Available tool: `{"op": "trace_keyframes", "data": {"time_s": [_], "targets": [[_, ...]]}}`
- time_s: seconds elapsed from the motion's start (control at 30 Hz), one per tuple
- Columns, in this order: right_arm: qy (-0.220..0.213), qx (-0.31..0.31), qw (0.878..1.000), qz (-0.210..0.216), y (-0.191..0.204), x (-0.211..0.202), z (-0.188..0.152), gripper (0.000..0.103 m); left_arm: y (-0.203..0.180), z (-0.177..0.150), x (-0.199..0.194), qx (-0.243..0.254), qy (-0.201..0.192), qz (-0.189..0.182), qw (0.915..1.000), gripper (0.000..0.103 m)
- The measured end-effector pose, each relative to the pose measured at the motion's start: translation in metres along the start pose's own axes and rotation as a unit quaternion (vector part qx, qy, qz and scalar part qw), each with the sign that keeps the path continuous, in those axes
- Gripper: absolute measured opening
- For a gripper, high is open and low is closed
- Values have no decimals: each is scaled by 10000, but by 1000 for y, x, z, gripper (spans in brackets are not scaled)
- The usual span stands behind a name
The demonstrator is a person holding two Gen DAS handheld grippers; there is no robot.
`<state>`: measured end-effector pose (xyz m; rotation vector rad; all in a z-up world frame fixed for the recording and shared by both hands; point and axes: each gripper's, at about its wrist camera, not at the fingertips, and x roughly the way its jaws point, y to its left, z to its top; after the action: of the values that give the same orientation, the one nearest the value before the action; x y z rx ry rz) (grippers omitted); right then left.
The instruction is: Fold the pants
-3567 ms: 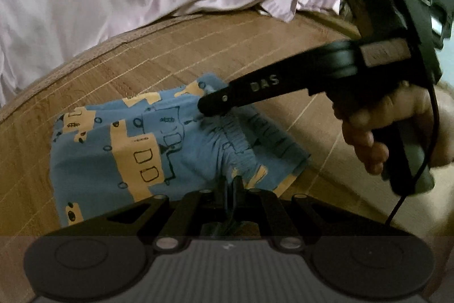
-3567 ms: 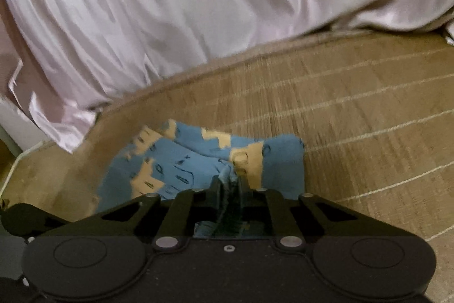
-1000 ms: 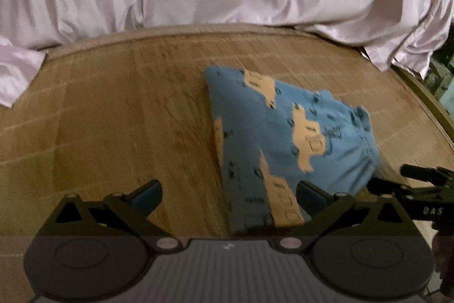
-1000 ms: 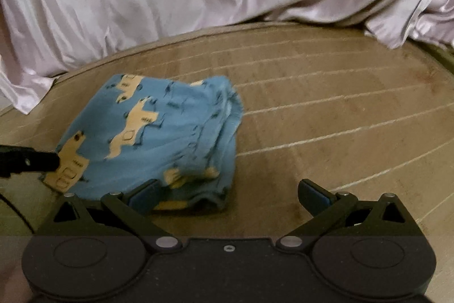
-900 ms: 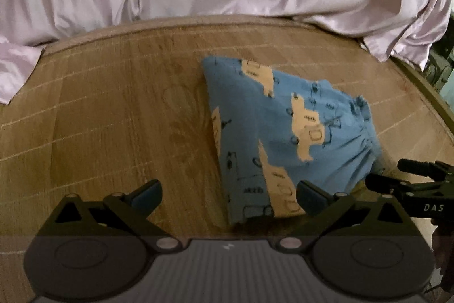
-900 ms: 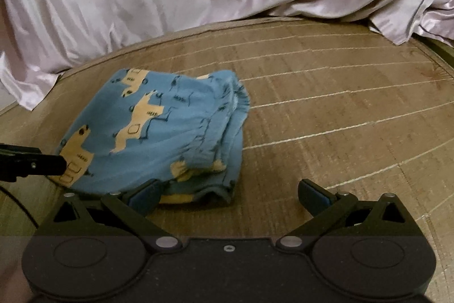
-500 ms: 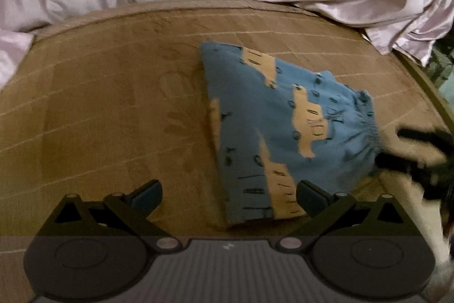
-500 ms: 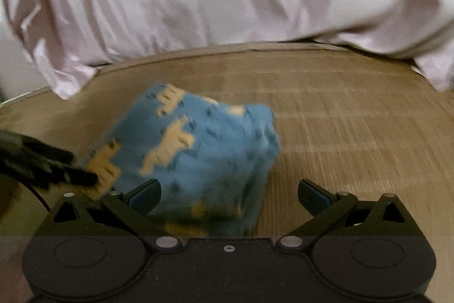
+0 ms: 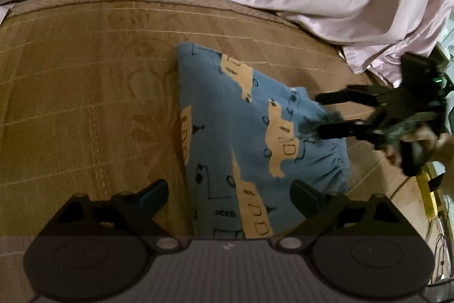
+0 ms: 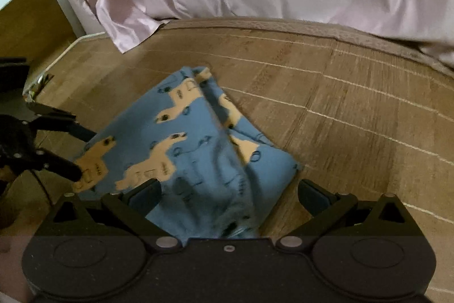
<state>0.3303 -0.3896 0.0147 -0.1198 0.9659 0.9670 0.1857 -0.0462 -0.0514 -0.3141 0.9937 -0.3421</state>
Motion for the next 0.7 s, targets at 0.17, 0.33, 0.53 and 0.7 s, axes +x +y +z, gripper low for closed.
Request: {"op": "trace_keyframes", "data": {"time_s": [0.17, 0.33, 0.53, 0.7], "targets": [[-251, 336, 9986, 322, -13, 5, -5, 99, 7, -3, 4, -72, 45, -169, 9998, 83], [-216, 720, 9954, 597, -24, 7, 1, 98, 8, -5, 4, 148, 20, -155, 9998, 63], [66, 760, 9970, -142, -16, 5, 11, 64, 5, -6, 4, 242, 48, 38, 9997, 47], [238, 687, 9943, -779, 7, 9, 13, 60, -4, -3, 8, 429, 174, 331, 9984, 44]]}}
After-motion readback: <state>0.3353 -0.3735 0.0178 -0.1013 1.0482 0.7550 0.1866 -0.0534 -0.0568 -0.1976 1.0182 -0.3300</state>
